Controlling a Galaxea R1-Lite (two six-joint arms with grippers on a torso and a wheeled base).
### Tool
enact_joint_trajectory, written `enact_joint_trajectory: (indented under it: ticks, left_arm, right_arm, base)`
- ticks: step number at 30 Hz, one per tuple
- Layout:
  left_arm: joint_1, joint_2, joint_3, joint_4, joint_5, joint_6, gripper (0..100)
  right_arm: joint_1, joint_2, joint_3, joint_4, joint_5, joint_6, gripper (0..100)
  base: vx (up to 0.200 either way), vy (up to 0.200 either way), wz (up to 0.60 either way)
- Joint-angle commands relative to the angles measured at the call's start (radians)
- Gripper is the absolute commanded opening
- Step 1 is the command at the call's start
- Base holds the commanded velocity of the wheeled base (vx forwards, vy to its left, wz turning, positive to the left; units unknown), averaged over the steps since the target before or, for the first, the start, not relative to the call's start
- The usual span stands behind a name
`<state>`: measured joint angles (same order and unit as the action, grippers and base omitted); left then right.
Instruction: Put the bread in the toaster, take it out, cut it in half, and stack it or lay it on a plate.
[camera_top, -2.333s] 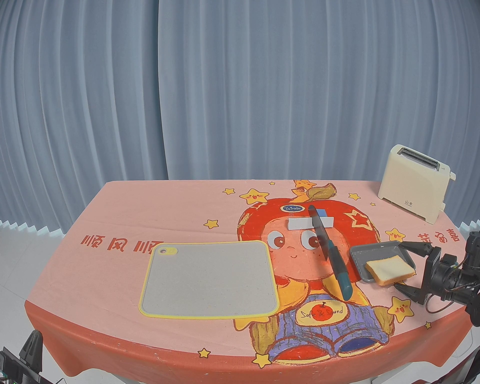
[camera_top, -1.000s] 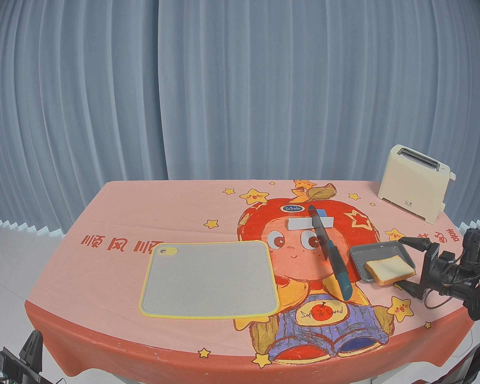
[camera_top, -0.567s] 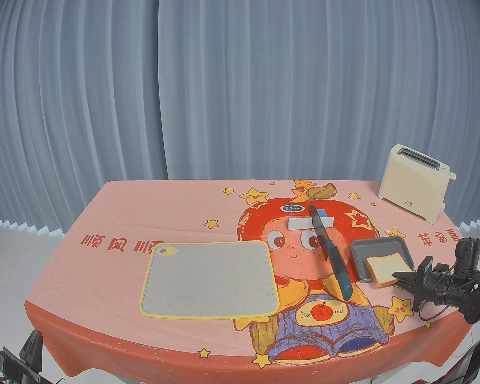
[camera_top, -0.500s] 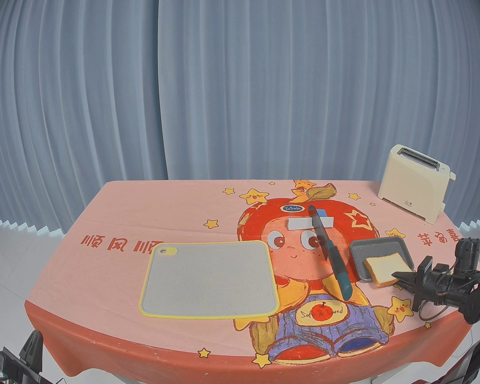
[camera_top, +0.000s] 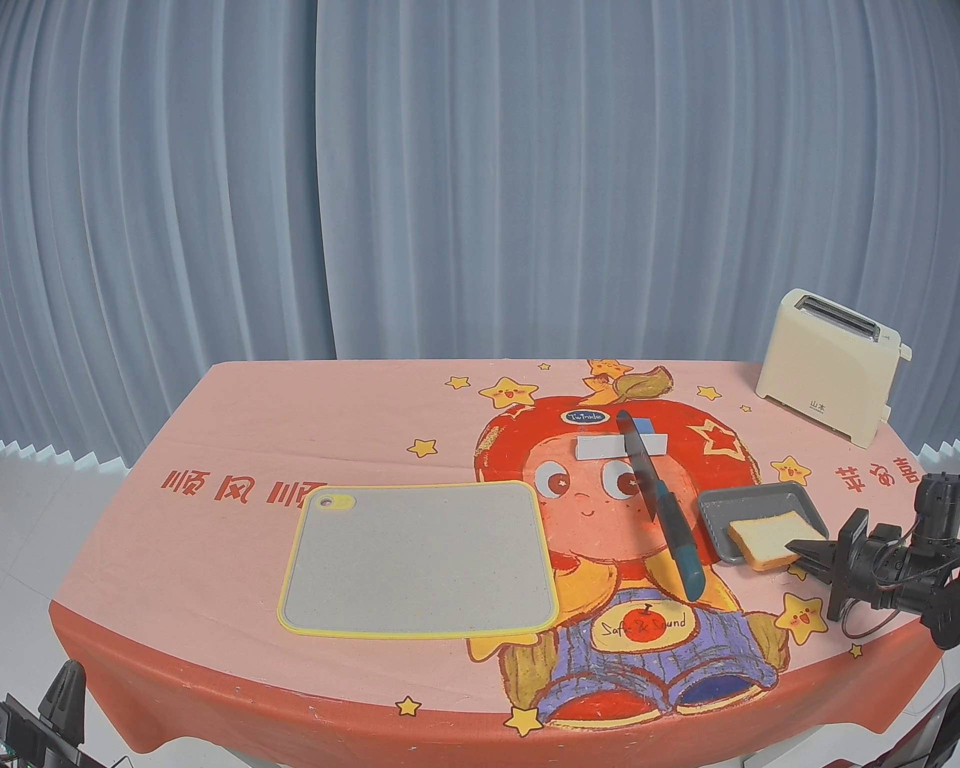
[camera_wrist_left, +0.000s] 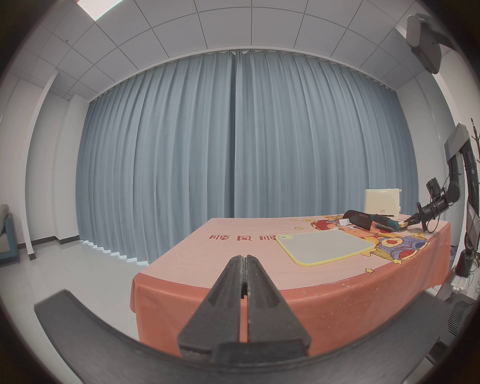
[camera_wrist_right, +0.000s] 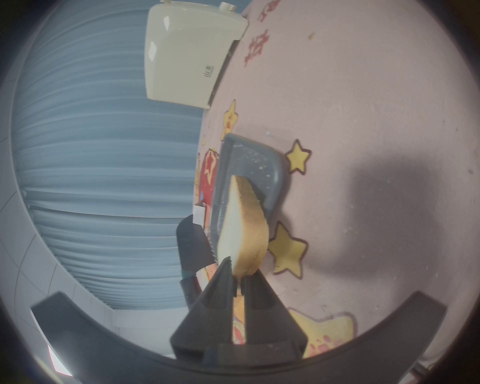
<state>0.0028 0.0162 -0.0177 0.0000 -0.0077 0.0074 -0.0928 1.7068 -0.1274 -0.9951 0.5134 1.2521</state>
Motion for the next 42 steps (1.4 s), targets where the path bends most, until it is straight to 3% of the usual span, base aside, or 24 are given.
enact_joint_trajectory:
  ticks: [1,24,42]
  left_arm:
    - [0.0,-0.016,0.018,0.0,0.0,0.0,0]
    - [0.0,-0.016,0.018,0.0,0.0,0.0,0]
    - [0.0,-0.016,0.018,0.0,0.0,-0.001,0]
  right_arm:
    - [0.001,-0.055,-0.006,-0.007,0.002,0.003,0]
    - [0.002,-0.098,-0.001,-0.007,0.0,0.0,0]
    - [-0.008,-0.222,0.069,-0.007,-0.001,0.0,0]
  base:
    - [0.0,0.0,0.0]
    - [0.0,0.0,0.0]
    - [0.0,0.0,0.0]
